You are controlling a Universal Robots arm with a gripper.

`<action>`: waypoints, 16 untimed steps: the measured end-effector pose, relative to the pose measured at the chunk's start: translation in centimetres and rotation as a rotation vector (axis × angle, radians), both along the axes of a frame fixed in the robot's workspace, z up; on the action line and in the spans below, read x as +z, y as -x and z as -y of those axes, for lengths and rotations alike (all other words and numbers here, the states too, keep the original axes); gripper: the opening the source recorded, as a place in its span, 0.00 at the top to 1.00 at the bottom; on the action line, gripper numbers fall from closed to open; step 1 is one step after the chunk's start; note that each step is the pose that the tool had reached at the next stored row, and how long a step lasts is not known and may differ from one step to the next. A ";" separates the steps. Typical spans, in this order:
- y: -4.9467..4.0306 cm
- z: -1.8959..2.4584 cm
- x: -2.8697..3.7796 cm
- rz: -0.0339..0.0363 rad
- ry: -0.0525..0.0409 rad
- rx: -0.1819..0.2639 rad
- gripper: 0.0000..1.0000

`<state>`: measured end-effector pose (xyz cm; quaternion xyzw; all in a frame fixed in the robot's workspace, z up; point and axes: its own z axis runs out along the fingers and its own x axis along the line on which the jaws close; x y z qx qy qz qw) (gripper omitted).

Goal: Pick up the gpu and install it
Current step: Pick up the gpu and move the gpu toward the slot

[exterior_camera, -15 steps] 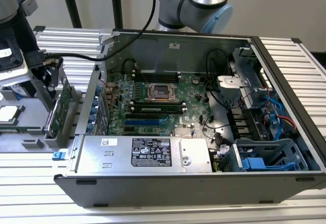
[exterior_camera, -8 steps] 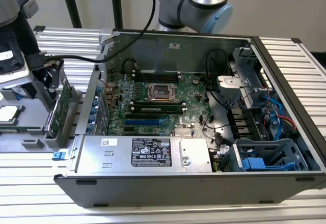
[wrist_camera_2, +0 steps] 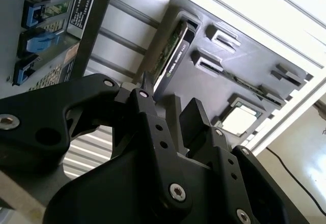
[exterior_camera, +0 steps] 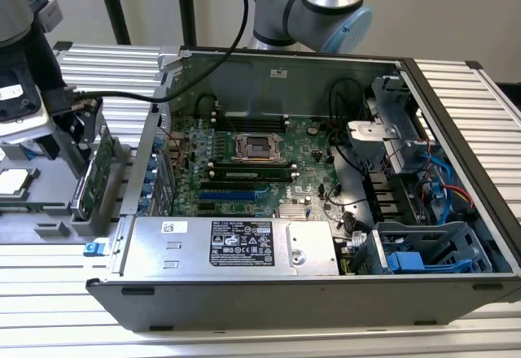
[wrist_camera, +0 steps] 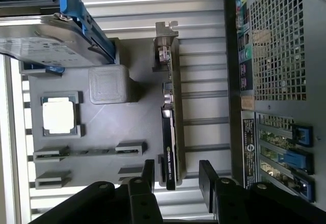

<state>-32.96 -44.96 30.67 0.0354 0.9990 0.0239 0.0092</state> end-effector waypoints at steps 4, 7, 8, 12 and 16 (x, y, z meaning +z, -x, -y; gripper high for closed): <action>0.00 0.00 -0.16 0.0000 0.0000 0.000 0.00; 0.00 0.00 -0.28 0.0000 0.0000 0.000 0.00; 0.00 0.00 -0.32 0.0001 -0.0001 0.000 0.00; 0.00 0.00 -0.48 0.0000 0.0000 0.000 0.00; 0.00 0.00 -0.65 0.0000 0.0000 0.000 0.00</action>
